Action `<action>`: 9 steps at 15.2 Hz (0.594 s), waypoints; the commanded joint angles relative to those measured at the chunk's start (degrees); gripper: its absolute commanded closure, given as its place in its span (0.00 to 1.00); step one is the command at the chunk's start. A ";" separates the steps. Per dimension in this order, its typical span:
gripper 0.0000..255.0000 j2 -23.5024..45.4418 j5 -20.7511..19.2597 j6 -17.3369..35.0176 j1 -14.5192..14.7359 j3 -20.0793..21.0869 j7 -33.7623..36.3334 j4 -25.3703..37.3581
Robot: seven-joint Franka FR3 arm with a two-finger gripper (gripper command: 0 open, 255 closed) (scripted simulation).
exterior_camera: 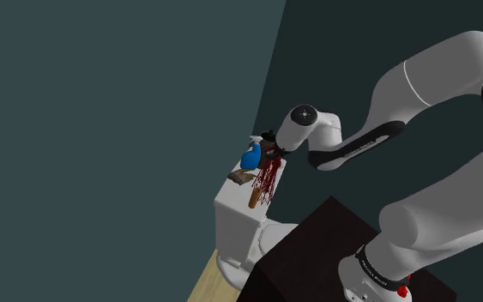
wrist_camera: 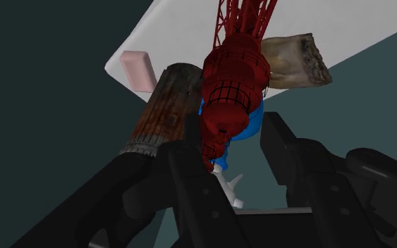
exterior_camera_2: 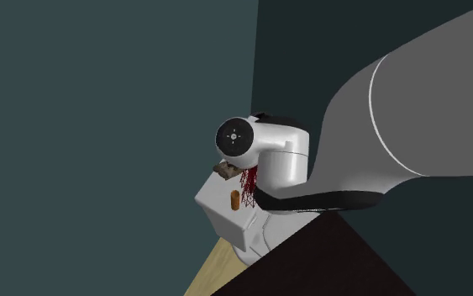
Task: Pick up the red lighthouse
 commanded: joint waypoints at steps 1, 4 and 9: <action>1.00 -2.01 4.19 -0.16 0.54 -0.21 -3.72 -0.50; 1.00 -4.75 9.88 -0.82 1.84 -0.94 -8.77 -1.00; 1.00 -8.83 18.08 -2.85 4.58 -2.73 -16.20 -1.25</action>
